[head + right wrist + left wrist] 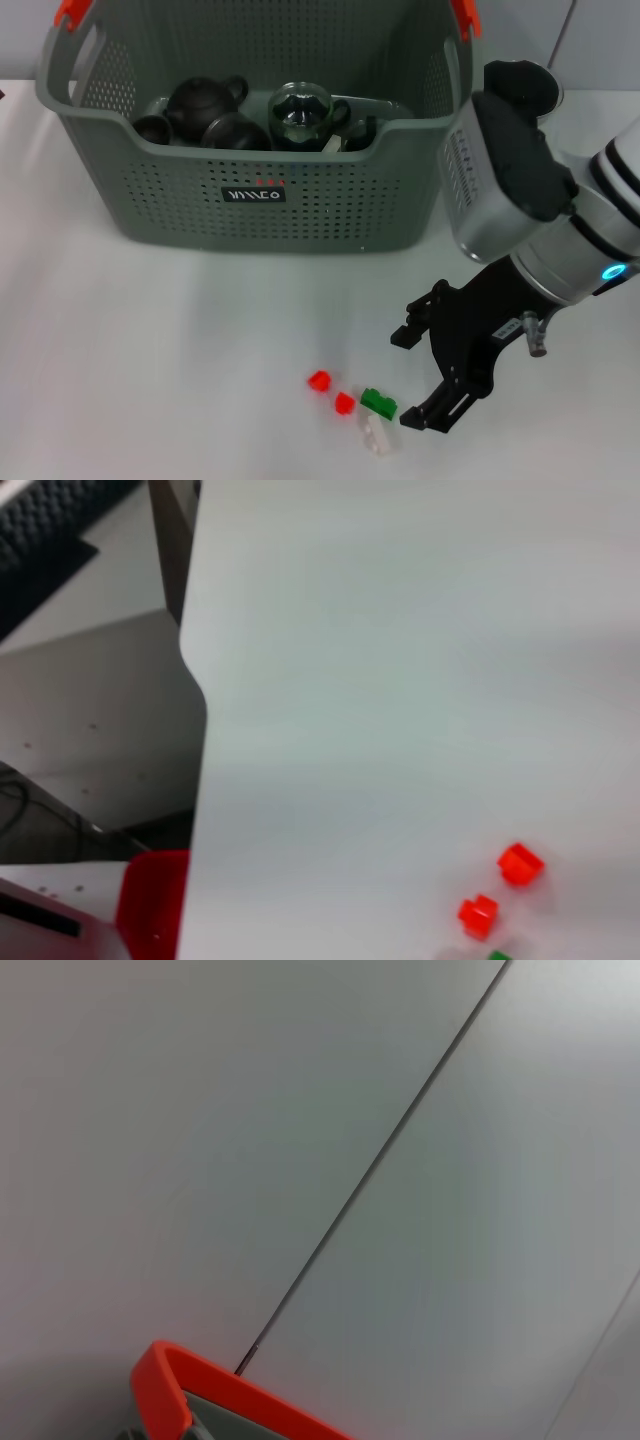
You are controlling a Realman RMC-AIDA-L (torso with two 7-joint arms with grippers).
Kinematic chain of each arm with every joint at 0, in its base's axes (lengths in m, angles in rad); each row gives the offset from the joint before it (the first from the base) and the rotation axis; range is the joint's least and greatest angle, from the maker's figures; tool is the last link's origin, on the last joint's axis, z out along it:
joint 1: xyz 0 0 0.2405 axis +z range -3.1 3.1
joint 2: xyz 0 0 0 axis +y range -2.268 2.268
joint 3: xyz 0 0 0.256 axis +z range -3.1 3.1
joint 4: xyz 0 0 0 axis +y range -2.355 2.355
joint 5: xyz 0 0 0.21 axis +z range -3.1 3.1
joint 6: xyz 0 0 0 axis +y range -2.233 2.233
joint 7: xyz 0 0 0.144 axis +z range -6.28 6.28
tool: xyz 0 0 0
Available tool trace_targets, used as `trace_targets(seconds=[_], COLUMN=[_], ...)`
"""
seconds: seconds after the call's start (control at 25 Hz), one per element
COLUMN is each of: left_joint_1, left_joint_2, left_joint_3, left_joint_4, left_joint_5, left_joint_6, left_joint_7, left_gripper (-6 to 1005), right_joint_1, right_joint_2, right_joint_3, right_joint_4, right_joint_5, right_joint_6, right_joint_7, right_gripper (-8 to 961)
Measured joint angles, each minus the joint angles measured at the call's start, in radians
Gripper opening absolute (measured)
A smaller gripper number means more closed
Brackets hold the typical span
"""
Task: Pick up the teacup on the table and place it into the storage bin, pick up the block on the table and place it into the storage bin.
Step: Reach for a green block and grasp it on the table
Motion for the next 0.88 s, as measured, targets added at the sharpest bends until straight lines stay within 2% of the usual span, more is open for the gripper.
trace_targets(seconds=[0.32,0.6,0.88], left_joint_1=[0.000,0.003,0.002], left_joint_2=[0.000,0.001,0.001], left_joint_3=[0.001,0.000,0.001], left_joint_4=[0.001,0.011,0.012], left_joint_5=[0.000,0.001,0.010], left_joint_6=[-0.002,-0.004,-0.004], left_joint_7=[0.000,0.000,0.002], left_gripper=[921,921,921], right_joint_1=[-0.011,-0.013,-0.014], right_joint_2=[0.001,0.003,0.005], right_joint_3=[-0.061,-0.185,-0.226], right_joint_4=[0.036,0.085,0.089], right_joint_5=[-0.036,-0.042,-0.084], right_joint_6=[0.117,0.214,0.270], right_joint_7=[0.006,0.009,0.033], right_gripper=[939,939,940])
